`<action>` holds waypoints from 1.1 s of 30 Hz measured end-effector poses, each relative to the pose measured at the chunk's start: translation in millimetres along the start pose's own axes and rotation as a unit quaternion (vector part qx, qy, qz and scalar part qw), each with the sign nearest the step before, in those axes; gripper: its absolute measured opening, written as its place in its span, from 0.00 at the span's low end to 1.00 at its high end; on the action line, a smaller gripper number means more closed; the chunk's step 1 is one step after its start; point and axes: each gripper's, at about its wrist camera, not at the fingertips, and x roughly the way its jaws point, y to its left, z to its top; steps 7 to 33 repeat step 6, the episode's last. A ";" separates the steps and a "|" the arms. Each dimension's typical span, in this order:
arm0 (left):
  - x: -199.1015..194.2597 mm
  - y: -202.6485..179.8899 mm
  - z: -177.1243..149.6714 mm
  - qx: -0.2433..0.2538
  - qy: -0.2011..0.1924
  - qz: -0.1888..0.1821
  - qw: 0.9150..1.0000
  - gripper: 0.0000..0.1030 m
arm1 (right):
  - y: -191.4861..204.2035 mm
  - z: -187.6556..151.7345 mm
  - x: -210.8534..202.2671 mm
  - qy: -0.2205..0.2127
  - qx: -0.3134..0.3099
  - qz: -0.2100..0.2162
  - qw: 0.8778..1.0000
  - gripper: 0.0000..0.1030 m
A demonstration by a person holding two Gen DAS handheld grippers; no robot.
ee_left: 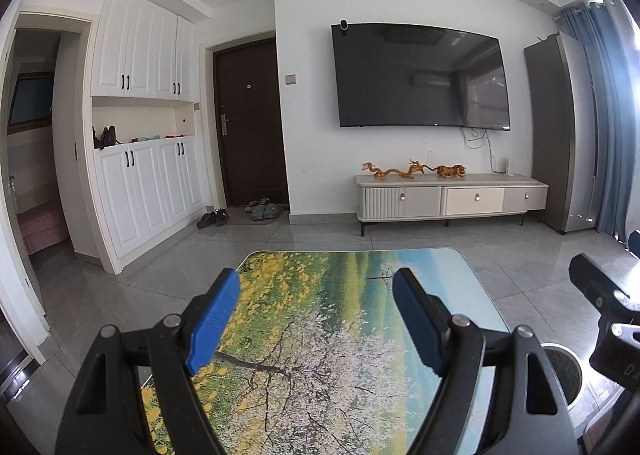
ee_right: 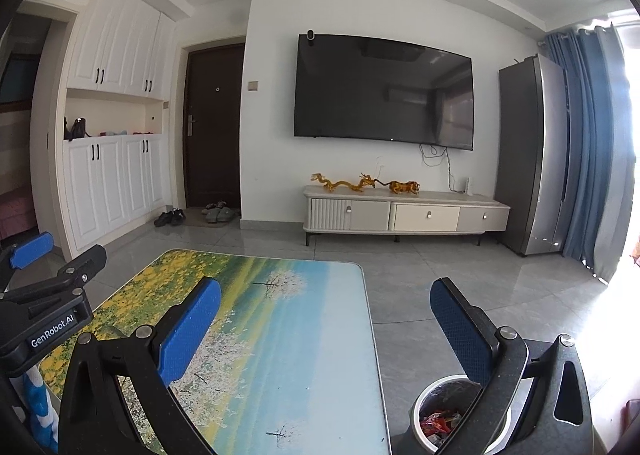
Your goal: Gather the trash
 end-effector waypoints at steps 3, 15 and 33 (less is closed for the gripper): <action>-1.6 -2.4 -0.9 0.001 -0.002 -0.002 1.000 0.75 | -3.1 0.8 -1.4 -0.002 0.004 -0.001 1.000 1.00; -1.6 -3.9 -0.2 0.000 -0.002 -0.004 1.000 0.76 | -5.4 -0.4 -1.5 -0.002 0.006 -0.004 1.000 1.00; -1.6 -3.9 -0.2 0.000 -0.002 -0.004 1.000 0.76 | -5.4 -0.4 -1.5 -0.002 0.006 -0.004 1.000 1.00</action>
